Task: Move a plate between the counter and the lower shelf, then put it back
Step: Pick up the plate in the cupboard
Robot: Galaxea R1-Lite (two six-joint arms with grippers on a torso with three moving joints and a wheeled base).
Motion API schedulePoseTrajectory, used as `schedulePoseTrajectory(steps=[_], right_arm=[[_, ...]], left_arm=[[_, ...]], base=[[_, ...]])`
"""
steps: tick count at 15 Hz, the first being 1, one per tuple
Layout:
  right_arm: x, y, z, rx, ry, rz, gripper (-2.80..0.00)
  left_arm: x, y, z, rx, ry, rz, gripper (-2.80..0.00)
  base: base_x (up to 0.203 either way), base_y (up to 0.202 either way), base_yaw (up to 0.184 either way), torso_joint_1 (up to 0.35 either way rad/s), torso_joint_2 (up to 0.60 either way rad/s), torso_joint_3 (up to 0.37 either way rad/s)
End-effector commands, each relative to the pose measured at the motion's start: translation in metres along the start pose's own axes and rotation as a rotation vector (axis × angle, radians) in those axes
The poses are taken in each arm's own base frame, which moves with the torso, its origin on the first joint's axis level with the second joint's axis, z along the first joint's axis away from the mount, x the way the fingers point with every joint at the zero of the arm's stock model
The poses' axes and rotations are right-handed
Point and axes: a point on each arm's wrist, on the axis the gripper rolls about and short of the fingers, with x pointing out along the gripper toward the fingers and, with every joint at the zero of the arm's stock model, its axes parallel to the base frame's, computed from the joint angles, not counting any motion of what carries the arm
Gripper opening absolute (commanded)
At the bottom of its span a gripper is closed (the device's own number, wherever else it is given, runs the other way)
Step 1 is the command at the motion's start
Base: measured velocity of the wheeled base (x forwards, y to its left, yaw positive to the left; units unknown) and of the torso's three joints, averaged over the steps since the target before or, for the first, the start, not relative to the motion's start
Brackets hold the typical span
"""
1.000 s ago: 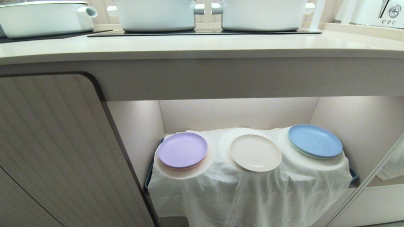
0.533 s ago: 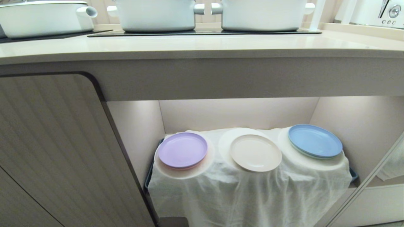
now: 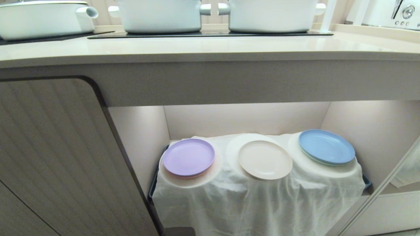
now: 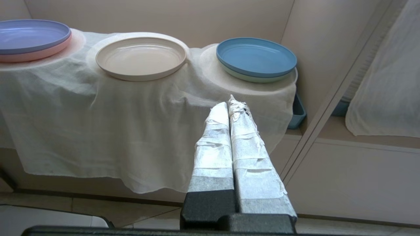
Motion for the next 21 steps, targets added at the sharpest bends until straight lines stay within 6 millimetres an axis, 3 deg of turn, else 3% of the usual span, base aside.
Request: schedulePoseTrajectory(steps=[1, 9, 21], right_arm=[[0.0001, 0.0, 0.0, -0.001, 0.001, 0.002, -2.8], [0.0001, 0.0, 0.0001, -0.001, 0.0, 0.002, -2.8], [0.0001, 0.0, 0.0001, 0.011, 0.0, 0.001, -2.8]], left_arm=[[0.0001, 0.0, -0.0001, -0.001, 0.001, 0.001, -2.8], [0.0001, 0.0, -0.0001, -0.002, 0.001, 0.001, -2.8], [0.0001, 0.0, -0.0001, -0.001, 0.001, 0.001, -2.8]], base=[[-0.003, -0.068, 0.014, -0.007, 0.0, 0.007], [0.0, -0.164, 0.003, 0.003, 0.0, 0.003], [0.0, 0.0, 0.0, 0.0, 0.0, 0.0]])
